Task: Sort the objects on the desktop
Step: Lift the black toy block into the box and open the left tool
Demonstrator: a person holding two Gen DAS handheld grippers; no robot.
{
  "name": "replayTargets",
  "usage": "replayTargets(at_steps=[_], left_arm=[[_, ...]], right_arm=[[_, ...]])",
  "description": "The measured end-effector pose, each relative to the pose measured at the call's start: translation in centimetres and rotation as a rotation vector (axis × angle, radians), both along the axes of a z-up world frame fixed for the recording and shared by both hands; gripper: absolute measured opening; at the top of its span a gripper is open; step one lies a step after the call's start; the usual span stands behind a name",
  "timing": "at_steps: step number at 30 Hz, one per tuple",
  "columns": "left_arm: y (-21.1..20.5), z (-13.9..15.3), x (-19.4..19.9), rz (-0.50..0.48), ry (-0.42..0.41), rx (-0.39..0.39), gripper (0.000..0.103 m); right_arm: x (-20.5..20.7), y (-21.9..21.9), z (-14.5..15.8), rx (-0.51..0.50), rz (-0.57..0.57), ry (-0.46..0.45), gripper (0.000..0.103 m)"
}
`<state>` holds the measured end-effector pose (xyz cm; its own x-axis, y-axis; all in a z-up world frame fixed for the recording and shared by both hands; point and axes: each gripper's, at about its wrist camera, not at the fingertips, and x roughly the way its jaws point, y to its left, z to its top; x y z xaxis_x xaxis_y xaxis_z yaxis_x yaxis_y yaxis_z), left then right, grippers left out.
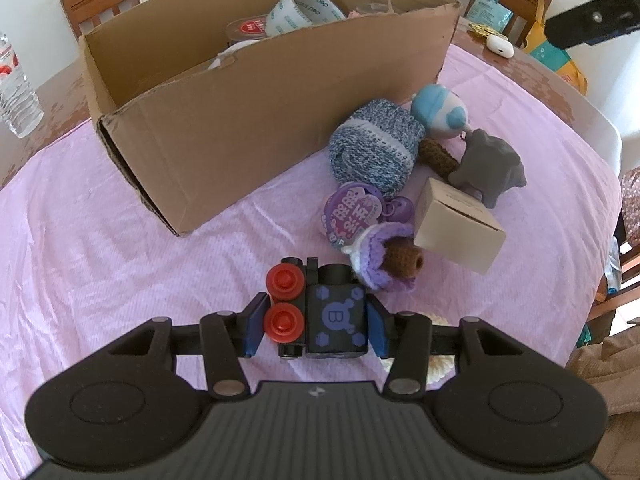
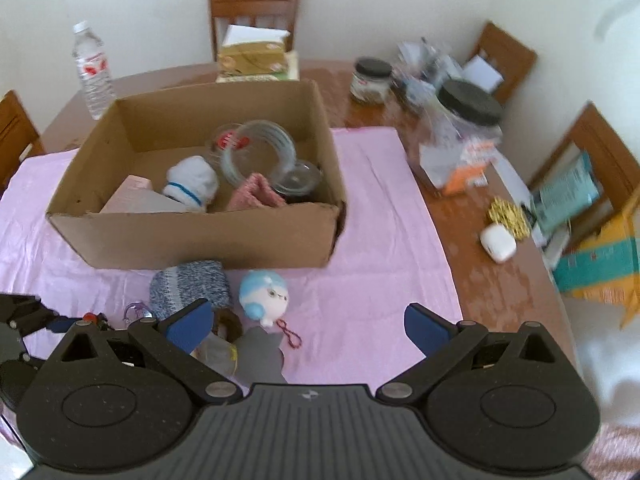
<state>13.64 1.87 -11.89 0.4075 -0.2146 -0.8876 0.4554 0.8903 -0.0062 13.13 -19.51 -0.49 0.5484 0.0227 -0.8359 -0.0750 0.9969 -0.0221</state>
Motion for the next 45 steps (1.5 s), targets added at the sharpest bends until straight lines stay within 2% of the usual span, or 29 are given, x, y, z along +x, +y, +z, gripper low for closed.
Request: replayTargets(at_steps=[5, 14, 21, 25, 34, 45], left_arm=[[0.1, 0.5, 0.1, 0.001, -0.005, -0.004, 0.049], [0.1, 2.9, 0.5, -0.004, -0.043, 0.001, 0.049], [0.1, 5.2, 0.8, 0.0, -0.072, -0.04, 0.049], [-0.1, 6.5, 1.0, -0.002, -0.093, -0.065, 0.049], [-0.7, 9.2, 2.2, -0.022, -0.136, -0.086, 0.049], [-1.7, 12.7, 5.5, -0.056, -0.241, -0.068, 0.049]], right_arm=[[-0.2, -0.2, 0.5, 0.031, 0.005, 0.004, 0.103], [0.0, 0.5, -0.1, 0.049, 0.046, 0.07, 0.103], [0.6, 1.7, -2.9, 0.065, 0.104, 0.238, 0.103], [0.6, 2.2, -4.5, 0.073, 0.136, 0.296, 0.103], [0.5, 2.6, -5.1, 0.073, 0.198, 0.278, 0.103], [0.4, 2.2, -5.0, 0.084, 0.167, 0.266, 0.103]])
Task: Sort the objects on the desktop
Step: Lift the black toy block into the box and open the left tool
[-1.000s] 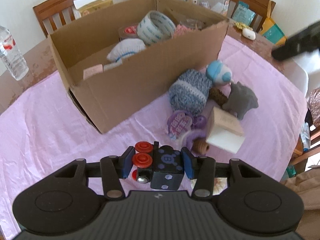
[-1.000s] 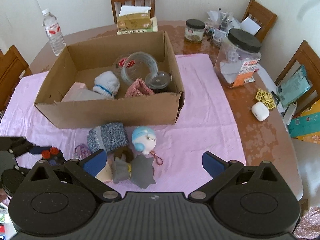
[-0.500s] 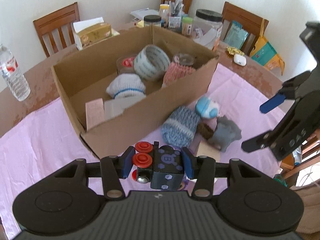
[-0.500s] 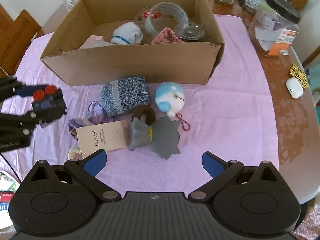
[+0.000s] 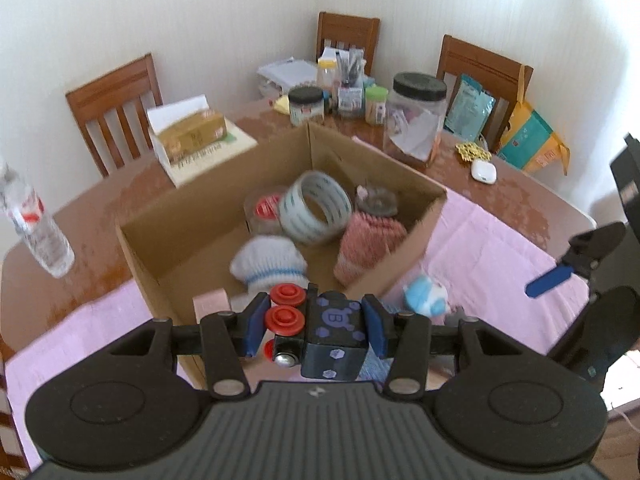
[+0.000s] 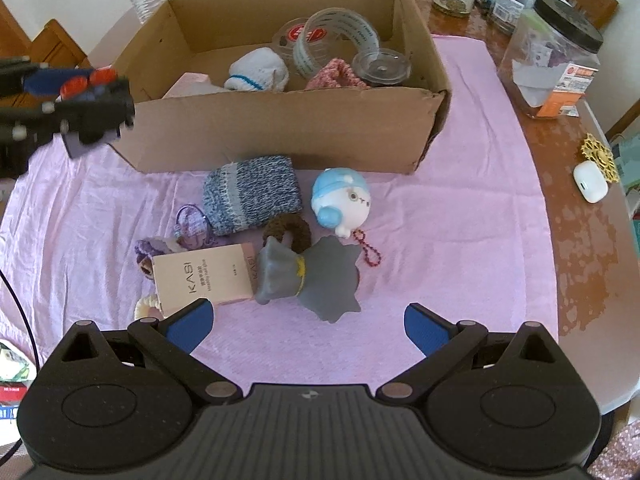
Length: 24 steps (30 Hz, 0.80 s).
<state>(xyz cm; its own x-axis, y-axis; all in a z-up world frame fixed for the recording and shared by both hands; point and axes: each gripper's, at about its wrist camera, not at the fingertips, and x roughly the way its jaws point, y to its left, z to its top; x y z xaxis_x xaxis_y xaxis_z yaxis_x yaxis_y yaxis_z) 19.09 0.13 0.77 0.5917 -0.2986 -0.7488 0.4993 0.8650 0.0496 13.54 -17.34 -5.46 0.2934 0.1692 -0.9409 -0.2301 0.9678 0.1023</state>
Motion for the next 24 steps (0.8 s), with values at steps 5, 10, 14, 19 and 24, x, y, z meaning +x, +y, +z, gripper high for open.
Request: replayTargets(at_steps=[5, 10, 14, 19, 24], left_arm=[[-0.2, 0.5, 1.8, 0.012, -0.034, 0.007, 0.049], [0.0, 0.2, 3.3, 0.056, -0.07, 0.02, 0.074], [0.2, 0.0, 3.5, 0.072, -0.07, 0.015, 0.081], [-0.2, 0.0, 2.7, 0.049, -0.054, 0.028, 0.081], [-0.4, 0.3, 1.1, 0.027, -0.049, 0.016, 0.083]], right_arm=[[0.1, -0.3, 0.4, 0.006, -0.012, -0.013, 0.103], [-0.1, -0.3, 0.8, 0.018, -0.006, -0.038, 0.103], [-0.2, -0.4, 1.2, 0.02, -0.005, -0.06, 0.103], [-0.2, -0.6, 1.5, 0.036, -0.013, -0.076, 0.103], [-0.4, -0.8, 1.9, 0.065, -0.01, -0.112, 0.103]])
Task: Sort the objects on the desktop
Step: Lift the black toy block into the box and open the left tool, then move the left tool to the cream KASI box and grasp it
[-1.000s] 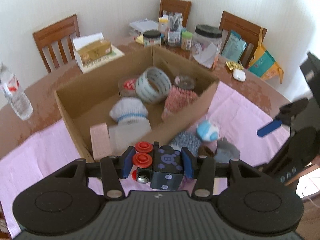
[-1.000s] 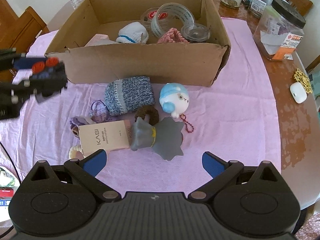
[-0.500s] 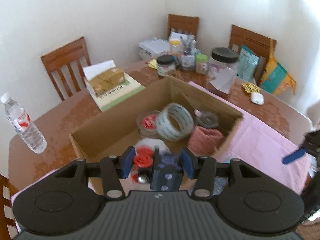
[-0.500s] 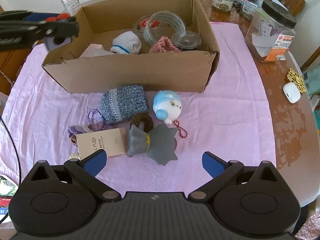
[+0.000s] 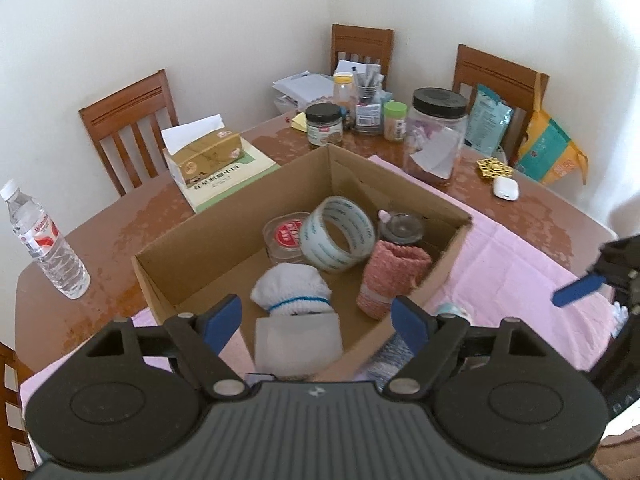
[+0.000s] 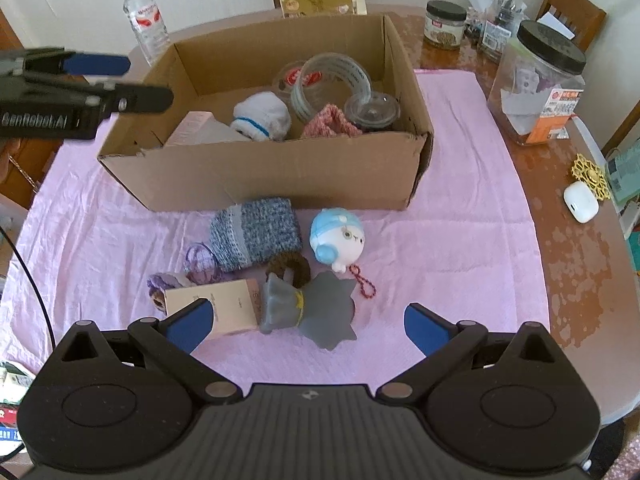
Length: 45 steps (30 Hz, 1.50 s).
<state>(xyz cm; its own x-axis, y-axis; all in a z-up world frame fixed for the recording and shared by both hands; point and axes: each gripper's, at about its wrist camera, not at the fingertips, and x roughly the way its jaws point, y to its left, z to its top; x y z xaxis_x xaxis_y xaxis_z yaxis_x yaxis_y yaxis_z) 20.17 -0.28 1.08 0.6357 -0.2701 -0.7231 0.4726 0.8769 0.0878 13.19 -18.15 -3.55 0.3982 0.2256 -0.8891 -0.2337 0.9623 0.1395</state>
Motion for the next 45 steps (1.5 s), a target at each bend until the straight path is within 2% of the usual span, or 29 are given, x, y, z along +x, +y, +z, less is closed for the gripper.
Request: replayTargets(at_steps=[5, 9, 16, 21, 25, 28, 32, 37, 40, 43, 45], left_arm=[[0.0, -0.1, -1.8, -0.004, 0.012, -0.023, 0.086], [-0.2, -1.3, -3.3, -0.02, 0.053, -0.035, 0.086], [-0.8, -4.3, -4.9, -0.033, 0.152, -0.07, 0.086], [-1.3, -6.0, -5.8, -0.043, 0.192, -0.073, 0.086], [-1.8, -6.7, -6.5, -0.055, 0.193, -0.06, 0.086], [-2.5, -7.1, -7.0, -0.093, 0.183, -0.018, 0.086], [-3.6, -7.7, -7.7, -0.158, 0.161, 0.053, 0.085], [-5.2, -8.8, -8.1, -0.248, 0.156, 0.145, 0.072], [-6.0, -9.5, -7.9, -0.264, 0.172, 0.178, 0.055], [-6.3, -10.0, -7.6, -0.259, 0.178, 0.19, 0.054], [-6.1, -10.2, -7.3, -0.252, 0.197, 0.182, 0.048]], right_arm=[[-0.4, -0.2, 0.7, 0.019, 0.017, -0.057, 0.103], [-0.8, -0.3, 1.0, 0.01, 0.031, -0.096, 0.103], [-1.7, 0.2, 0.1, -0.018, 0.093, -0.09, 0.103], [-2.6, 0.5, -0.2, -0.022, 0.135, -0.105, 0.103], [-3.1, 0.3, -0.6, -0.011, 0.169, -0.12, 0.103], [-2.9, 0.2, -1.4, -0.03, 0.183, -0.083, 0.103], [-2.8, -0.4, -2.3, -0.003, 0.177, -0.03, 0.103], [-2.7, -0.7, -2.8, 0.001, 0.204, -0.015, 0.103], [-2.7, -0.5, -3.0, 0.011, 0.241, -0.019, 0.103], [-2.8, -0.3, -3.1, 0.007, 0.266, -0.026, 0.103], [-2.7, -0.2, -3.2, 0.009, 0.278, -0.03, 0.103]])
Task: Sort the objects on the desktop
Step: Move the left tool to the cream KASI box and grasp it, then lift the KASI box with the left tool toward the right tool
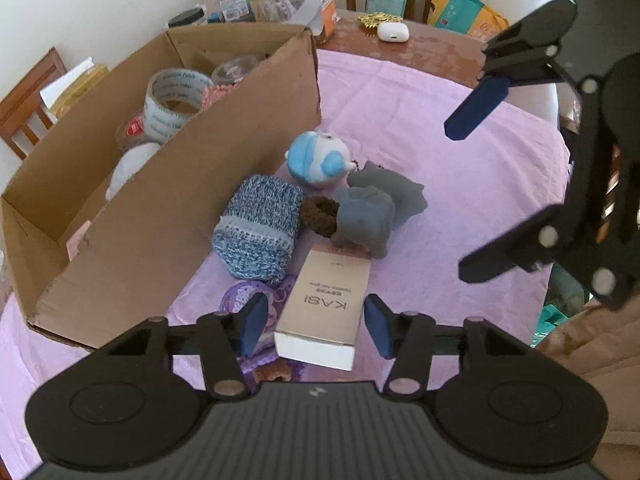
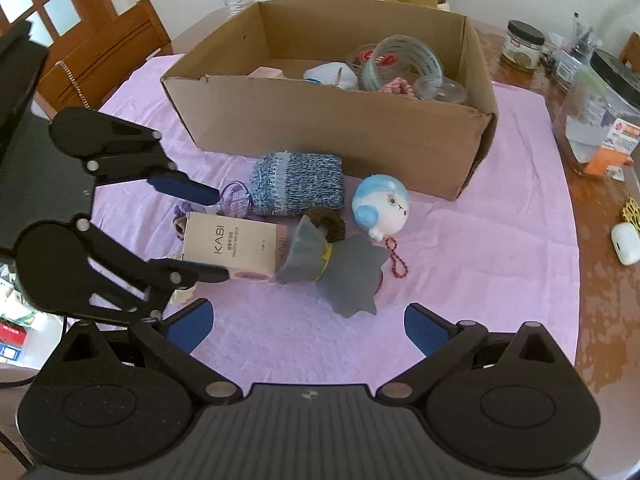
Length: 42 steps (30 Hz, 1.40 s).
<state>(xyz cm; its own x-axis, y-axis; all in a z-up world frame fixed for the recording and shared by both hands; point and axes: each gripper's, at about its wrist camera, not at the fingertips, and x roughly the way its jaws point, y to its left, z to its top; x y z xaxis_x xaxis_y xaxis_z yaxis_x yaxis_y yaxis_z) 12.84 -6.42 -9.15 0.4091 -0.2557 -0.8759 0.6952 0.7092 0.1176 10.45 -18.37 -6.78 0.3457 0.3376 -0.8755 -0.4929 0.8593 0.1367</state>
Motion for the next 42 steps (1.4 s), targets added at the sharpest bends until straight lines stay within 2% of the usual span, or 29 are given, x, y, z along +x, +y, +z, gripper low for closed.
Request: replayTargets(at_steps=[10, 15, 18, 21, 25, 33, 42], left_arm=[[0.8, -0.1, -0.9, -0.014, 0.045, -0.026, 0.047], [1.2, 0.2, -1.9, -0.044, 0.035, -0.035, 0.047], [1.5, 0.7, -2.3, -0.056, 0.026, -0.053, 0.045], [1.9, 1.0, -2.9, -0.067, 0.032, -0.07, 0.041], [2.0, 0.2, -3.8, -0.061, 0.049, -0.049, 0.039], [3.4, -0.8, -5.1, 0.046, 0.058, -0.047, 0.041], [4.4, -1.8, -6.3, 0.126, 0.046, -0.029, 0.046]], right_arm=[[-0.1, 0.5, -1.0, 0.057, 0.088, 0.033, 0.103], [-0.9, 1.1, -1.9, 0.1, 0.195, 0.023, 0.103], [-1.6, 2.1, -2.8, 0.049, 0.301, -0.004, 0.103], [-1.8, 2.8, -3.6, 0.028, 0.344, 0.031, 0.103], [-1.5, 3.1, -4.1, 0.046, 0.362, 0.071, 0.103], [-1.8, 4.4, -4.4, 0.01, 0.424, 0.048, 0.103], [-1.7, 6.6, -4.3, 0.028, 0.528, 0.023, 0.103]])
